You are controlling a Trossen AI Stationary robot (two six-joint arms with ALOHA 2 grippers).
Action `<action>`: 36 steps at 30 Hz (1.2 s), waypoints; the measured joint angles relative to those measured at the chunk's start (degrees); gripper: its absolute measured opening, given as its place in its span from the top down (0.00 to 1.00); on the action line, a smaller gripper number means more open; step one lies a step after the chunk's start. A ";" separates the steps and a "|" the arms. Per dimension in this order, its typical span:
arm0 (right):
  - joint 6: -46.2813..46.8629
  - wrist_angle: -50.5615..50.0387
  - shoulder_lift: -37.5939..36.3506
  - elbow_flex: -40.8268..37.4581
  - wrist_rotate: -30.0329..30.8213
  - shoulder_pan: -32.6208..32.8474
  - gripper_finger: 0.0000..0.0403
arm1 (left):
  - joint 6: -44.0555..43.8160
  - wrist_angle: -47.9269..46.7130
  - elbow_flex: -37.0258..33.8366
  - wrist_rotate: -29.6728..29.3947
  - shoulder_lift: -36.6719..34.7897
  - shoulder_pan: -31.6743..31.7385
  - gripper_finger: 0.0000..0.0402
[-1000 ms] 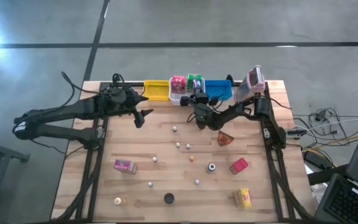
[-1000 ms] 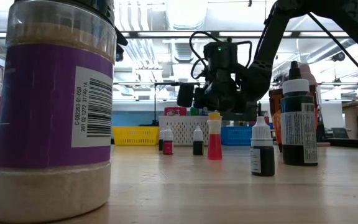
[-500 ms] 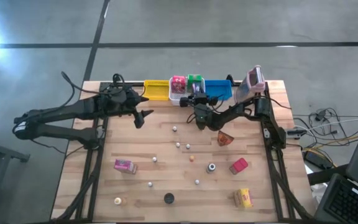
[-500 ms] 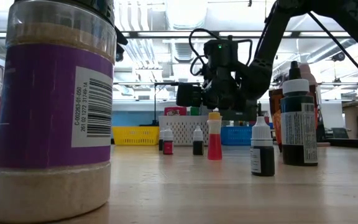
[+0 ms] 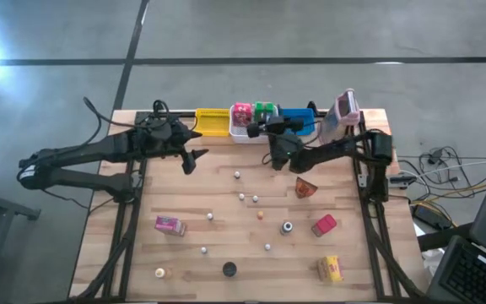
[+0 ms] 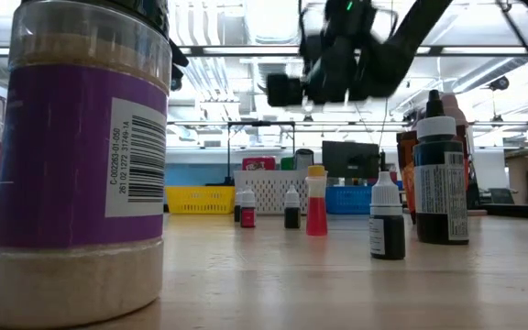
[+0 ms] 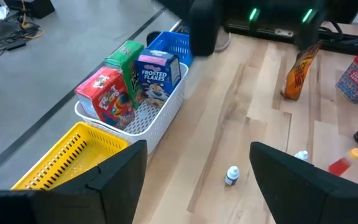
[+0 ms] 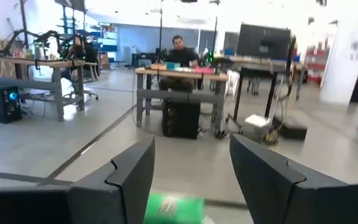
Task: Pick & Place Kitchen Items
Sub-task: Put the purple cereal box into the white basket
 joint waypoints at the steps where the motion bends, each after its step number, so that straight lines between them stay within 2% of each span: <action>1: -3.14 -0.38 -1.88 -0.02 -0.23 0.61 0.51 | 0.10 0.01 0.00 0.00 0.00 -0.02 0.28; 5: -13.48 -4.39 -9.43 -0.02 -3.30 3.39 0.55 | 0.33 0.00 -0.02 0.00 0.00 0.00 0.28; 10: -15.31 -17.71 -19.31 -0.02 -3.50 7.43 0.61 | 0.60 -0.48 -0.02 0.00 0.00 0.00 0.28; 12: -12.59 -25.99 -23.13 -0.02 -3.98 8.89 0.63 | 1.04 -1.35 -0.02 0.01 -0.03 -0.01 0.28; 16: -1.29 -43.92 -30.67 -0.02 -8.14 11.05 0.67 | 1.12 -4.22 -0.02 0.26 -0.53 0.00 0.28; 22: 11.05 -62.56 -38.95 -0.04 -22.42 11.59 0.73 | 1.41 -8.36 -0.02 4.77 -2.45 -0.02 0.28; 24: 12.06 -65.04 -40.39 -0.04 -25.30 11.63 0.75 | 4.06 -12.16 0.42 8.16 -3.25 -0.02 0.28; 28: 11.70 -67.52 -41.27 -0.04 -25.68 11.64 0.80 | 6.25 -23.07 3.23 13.16 -4.79 -0.22 0.28; 36: 7.70 -68.37 -40.65 -0.08 -25.87 11.59 0.88 | -1.06 -44.02 7.33 13.88 -6.27 -0.72 0.28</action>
